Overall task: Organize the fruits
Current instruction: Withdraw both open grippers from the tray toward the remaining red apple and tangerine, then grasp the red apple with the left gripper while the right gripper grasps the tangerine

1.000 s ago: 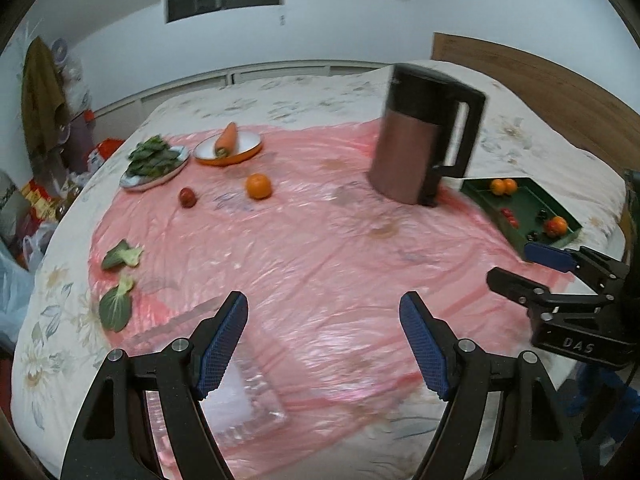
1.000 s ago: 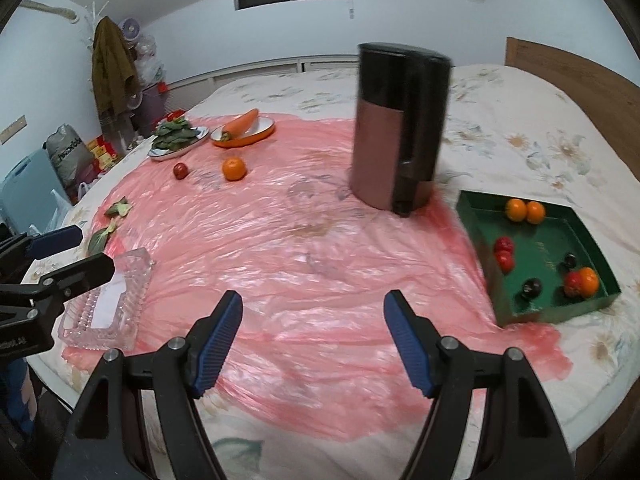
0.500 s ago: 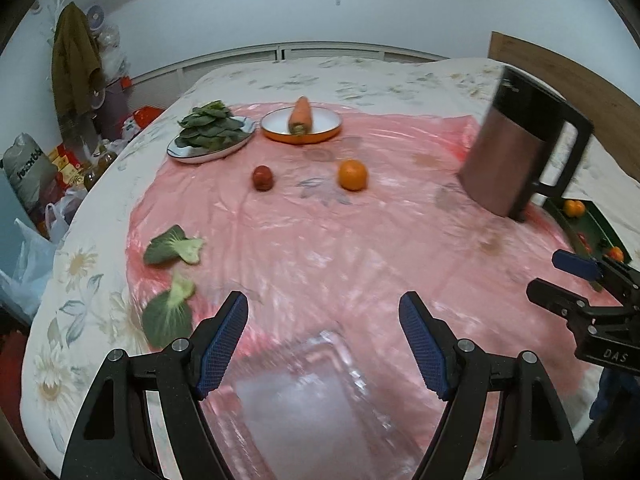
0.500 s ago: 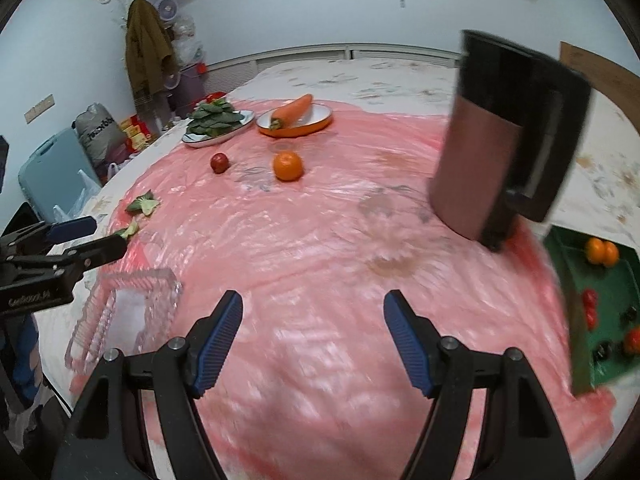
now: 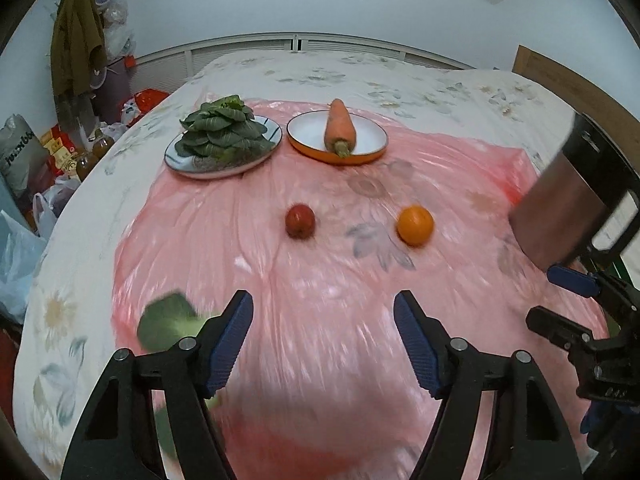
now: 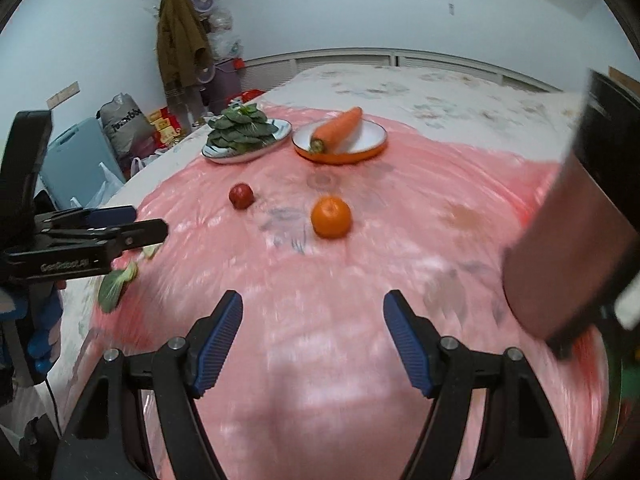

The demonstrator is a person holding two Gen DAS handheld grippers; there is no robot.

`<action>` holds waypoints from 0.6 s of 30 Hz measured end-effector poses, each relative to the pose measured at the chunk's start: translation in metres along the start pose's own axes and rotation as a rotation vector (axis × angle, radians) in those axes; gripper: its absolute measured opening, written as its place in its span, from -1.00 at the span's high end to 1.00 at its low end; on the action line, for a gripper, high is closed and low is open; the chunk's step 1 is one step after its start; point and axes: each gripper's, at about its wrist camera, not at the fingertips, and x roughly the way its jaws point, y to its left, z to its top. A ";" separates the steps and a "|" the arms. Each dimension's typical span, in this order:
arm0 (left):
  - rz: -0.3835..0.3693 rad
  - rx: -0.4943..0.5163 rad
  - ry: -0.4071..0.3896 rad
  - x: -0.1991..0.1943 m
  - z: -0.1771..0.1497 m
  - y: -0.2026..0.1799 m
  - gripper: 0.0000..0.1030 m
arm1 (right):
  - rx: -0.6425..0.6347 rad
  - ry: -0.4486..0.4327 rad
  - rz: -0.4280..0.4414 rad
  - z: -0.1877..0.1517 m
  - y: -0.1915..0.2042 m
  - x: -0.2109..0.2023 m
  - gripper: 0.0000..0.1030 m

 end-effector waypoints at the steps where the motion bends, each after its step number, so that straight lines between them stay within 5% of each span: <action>1: -0.003 0.001 0.006 0.008 0.006 0.003 -0.18 | -0.008 0.000 0.004 0.006 0.000 0.007 -1.00; 4: -0.007 0.014 0.021 0.028 0.017 0.008 -0.07 | -0.022 0.005 0.011 0.021 -0.001 0.031 -1.00; 10: -0.009 0.049 0.037 0.066 0.031 0.013 0.13 | -0.040 0.022 0.029 0.038 -0.006 0.073 -0.66; 18: -0.002 0.063 0.043 0.098 0.044 0.018 0.20 | -0.043 0.028 0.040 0.055 -0.010 0.114 -0.53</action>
